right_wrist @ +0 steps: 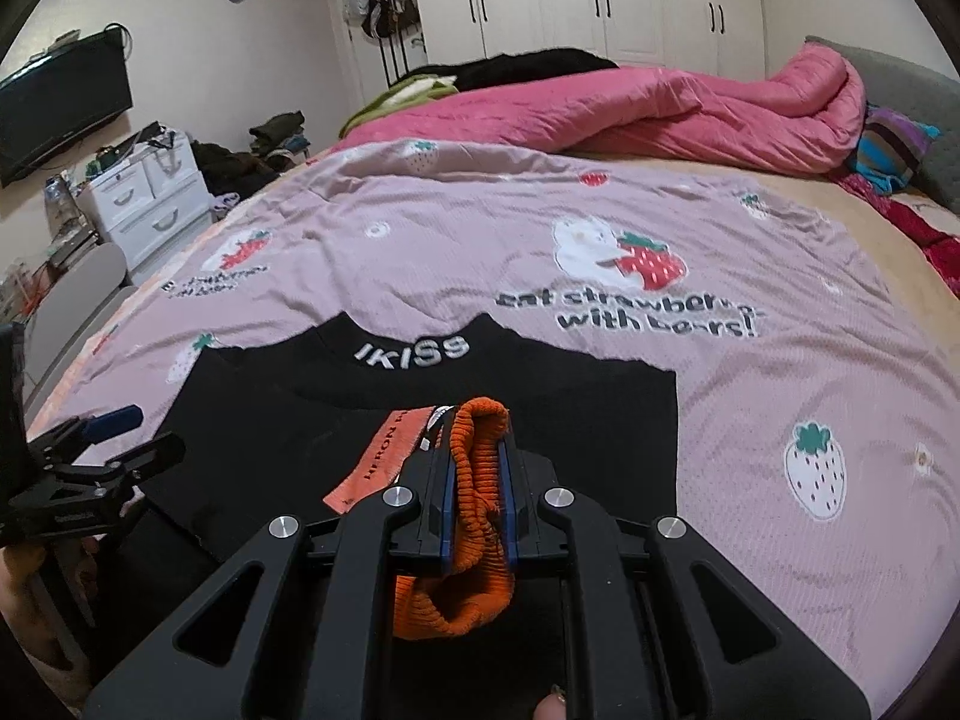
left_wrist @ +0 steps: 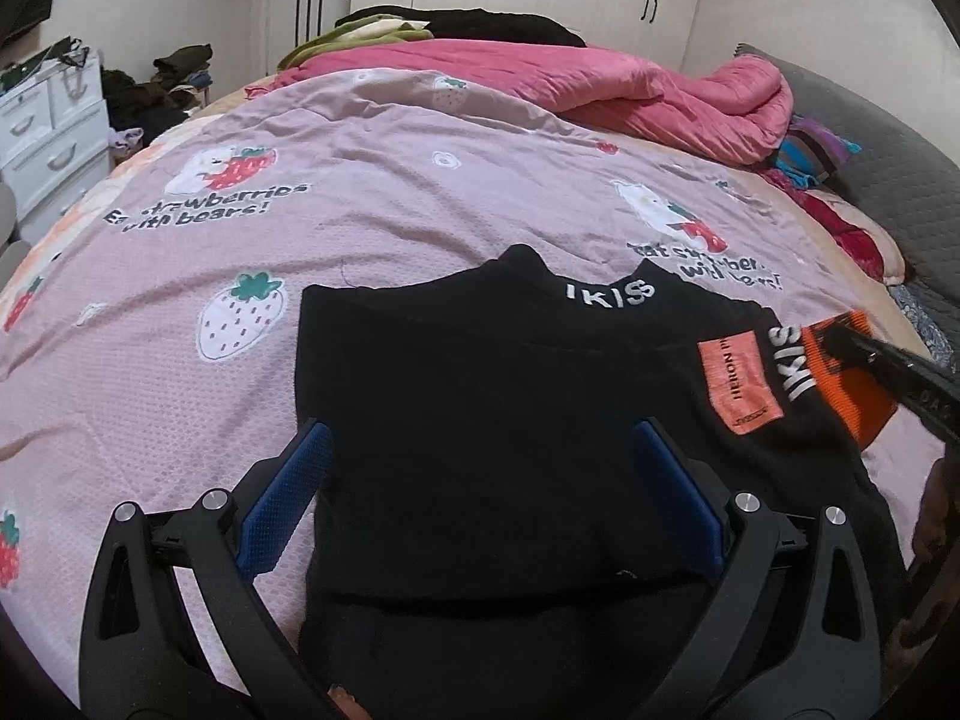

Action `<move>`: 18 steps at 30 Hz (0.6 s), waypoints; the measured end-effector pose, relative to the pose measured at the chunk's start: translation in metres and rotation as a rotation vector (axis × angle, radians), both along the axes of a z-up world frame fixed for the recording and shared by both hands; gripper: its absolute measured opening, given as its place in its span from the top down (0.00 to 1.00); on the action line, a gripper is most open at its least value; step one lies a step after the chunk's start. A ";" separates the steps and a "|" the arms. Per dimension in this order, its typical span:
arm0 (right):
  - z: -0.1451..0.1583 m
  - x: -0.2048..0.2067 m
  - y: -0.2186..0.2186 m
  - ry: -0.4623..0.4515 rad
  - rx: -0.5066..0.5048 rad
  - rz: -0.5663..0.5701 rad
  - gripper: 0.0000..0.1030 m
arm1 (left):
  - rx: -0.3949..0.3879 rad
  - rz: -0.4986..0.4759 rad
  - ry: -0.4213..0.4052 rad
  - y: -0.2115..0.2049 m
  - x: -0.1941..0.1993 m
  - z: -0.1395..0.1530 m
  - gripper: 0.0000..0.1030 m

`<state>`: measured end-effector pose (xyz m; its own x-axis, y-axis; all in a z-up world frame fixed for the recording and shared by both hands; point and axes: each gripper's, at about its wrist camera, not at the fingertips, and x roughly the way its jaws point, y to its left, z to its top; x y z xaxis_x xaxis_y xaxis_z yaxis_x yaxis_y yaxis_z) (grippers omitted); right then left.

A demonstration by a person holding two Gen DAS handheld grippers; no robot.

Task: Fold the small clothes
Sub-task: 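Lay that sleeve along the body beside the collar and open the right tool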

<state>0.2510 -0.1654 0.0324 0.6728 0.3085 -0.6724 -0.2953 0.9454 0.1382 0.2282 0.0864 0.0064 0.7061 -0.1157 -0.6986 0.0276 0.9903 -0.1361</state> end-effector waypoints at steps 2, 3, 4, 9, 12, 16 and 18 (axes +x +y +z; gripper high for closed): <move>-0.003 0.000 0.000 0.010 -0.002 -0.005 0.89 | 0.002 0.000 -0.001 -0.001 -0.001 0.000 0.09; -0.004 0.001 0.000 0.012 -0.005 -0.006 0.89 | 0.004 -0.002 0.000 -0.001 -0.001 0.000 0.09; -0.006 0.001 0.000 0.013 -0.010 -0.005 0.89 | 0.005 -0.004 0.002 -0.002 0.000 -0.001 0.09; -0.007 0.000 0.000 0.020 -0.016 -0.006 0.89 | 0.000 -0.014 0.013 -0.004 0.001 -0.003 0.09; -0.006 -0.001 -0.001 0.022 -0.025 -0.012 0.85 | -0.003 -0.014 0.016 -0.006 0.000 -0.004 0.09; -0.001 -0.006 -0.004 0.005 -0.040 -0.019 0.85 | 0.003 -0.025 0.017 -0.008 0.001 -0.004 0.09; 0.001 -0.009 -0.004 0.001 -0.037 -0.011 0.85 | 0.002 -0.028 0.018 -0.009 0.000 -0.004 0.09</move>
<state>0.2421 -0.1697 0.0335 0.6753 0.2762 -0.6839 -0.2849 0.9529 0.1036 0.2280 0.0773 0.0025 0.6901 -0.1344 -0.7111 0.0533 0.9894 -0.1352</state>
